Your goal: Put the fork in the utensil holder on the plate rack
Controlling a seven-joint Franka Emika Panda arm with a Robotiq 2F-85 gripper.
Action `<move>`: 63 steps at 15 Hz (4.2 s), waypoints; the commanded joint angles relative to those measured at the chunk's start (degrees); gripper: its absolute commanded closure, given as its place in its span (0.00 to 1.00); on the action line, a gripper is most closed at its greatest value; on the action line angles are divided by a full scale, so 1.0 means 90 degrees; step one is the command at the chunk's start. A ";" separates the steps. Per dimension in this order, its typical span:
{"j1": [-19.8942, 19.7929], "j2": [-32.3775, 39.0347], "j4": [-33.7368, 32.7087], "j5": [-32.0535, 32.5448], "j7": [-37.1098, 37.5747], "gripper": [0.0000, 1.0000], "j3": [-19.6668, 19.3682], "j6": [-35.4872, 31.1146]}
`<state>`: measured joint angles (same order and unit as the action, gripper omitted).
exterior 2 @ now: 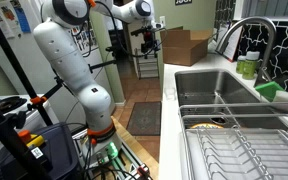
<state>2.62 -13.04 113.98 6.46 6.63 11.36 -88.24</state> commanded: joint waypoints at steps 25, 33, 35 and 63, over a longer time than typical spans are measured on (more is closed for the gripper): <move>-0.1341 0.0514 0.0745 0.0468 0.0892 0.00 -0.2003 -0.0343; -0.1701 0.1116 0.1406 0.0513 0.0129 0.00 -0.2611 -0.2827; -0.1751 0.1353 0.1436 0.0580 0.0100 0.00 -0.2679 -0.3013; -0.1680 0.3864 0.1050 0.2267 0.0926 0.05 -0.3240 -0.3347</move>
<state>-13.23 19.71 124.52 24.48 13.08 -16.75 -118.09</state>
